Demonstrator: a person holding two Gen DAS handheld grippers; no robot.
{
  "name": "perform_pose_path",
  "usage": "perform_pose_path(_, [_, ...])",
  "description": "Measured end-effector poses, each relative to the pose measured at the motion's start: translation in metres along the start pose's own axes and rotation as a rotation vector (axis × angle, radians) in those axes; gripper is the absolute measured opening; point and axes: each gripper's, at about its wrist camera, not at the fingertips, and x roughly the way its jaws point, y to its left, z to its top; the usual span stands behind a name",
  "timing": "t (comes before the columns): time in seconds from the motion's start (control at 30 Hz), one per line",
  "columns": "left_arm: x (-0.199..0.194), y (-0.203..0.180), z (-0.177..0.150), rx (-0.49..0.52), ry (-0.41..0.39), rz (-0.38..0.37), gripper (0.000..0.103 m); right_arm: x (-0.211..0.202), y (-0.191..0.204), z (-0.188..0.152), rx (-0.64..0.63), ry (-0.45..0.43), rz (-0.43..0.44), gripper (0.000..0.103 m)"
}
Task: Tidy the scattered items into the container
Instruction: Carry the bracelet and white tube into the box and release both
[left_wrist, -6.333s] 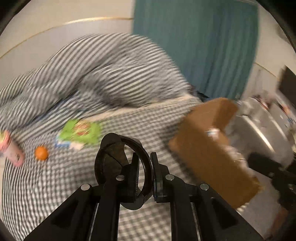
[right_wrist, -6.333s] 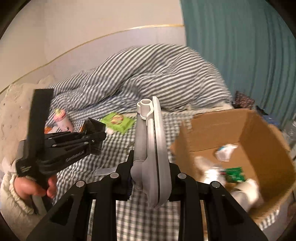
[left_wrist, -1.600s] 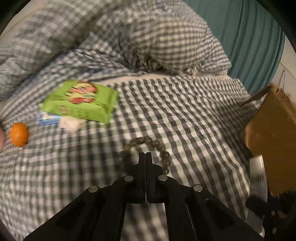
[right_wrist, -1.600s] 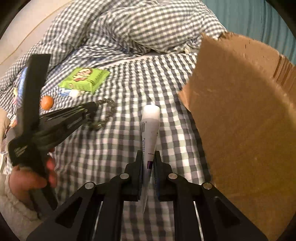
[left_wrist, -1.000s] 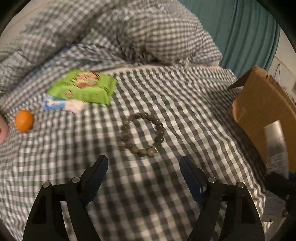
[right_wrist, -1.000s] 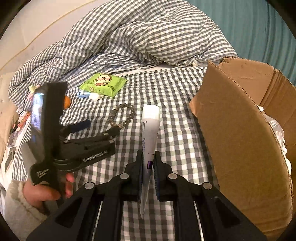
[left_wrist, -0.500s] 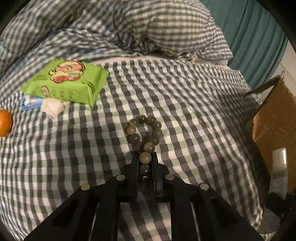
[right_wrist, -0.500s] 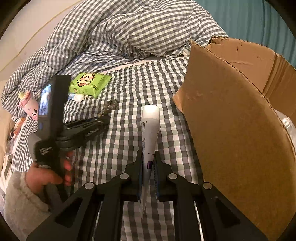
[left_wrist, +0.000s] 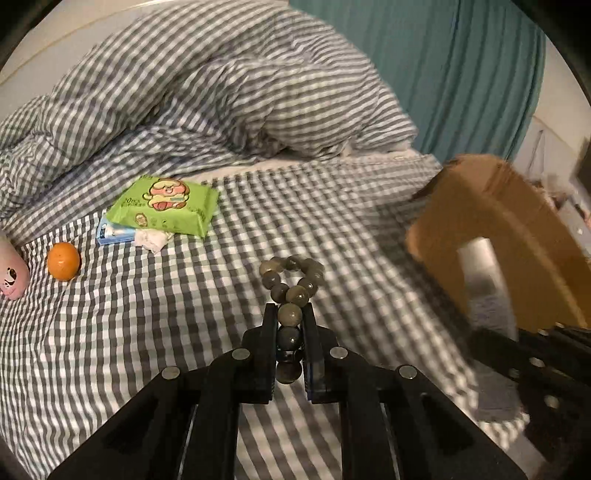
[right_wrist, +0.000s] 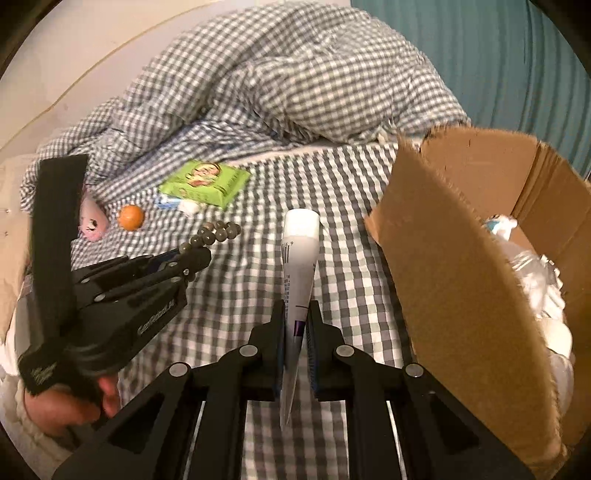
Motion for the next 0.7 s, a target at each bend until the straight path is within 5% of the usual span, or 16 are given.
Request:
perform_pose_path(0.33, [-0.075, -0.076, 0.021, 0.093, -0.084, -0.128, 0.010, -0.080, -0.025, 0.001, 0.025, -0.113, -0.048, 0.010])
perform_pose_path(0.7, [-0.075, -0.219, 0.060, 0.281, -0.101, -0.312, 0.010, -0.113, -0.152, -0.014, 0.202, -0.129, -0.198, 0.010])
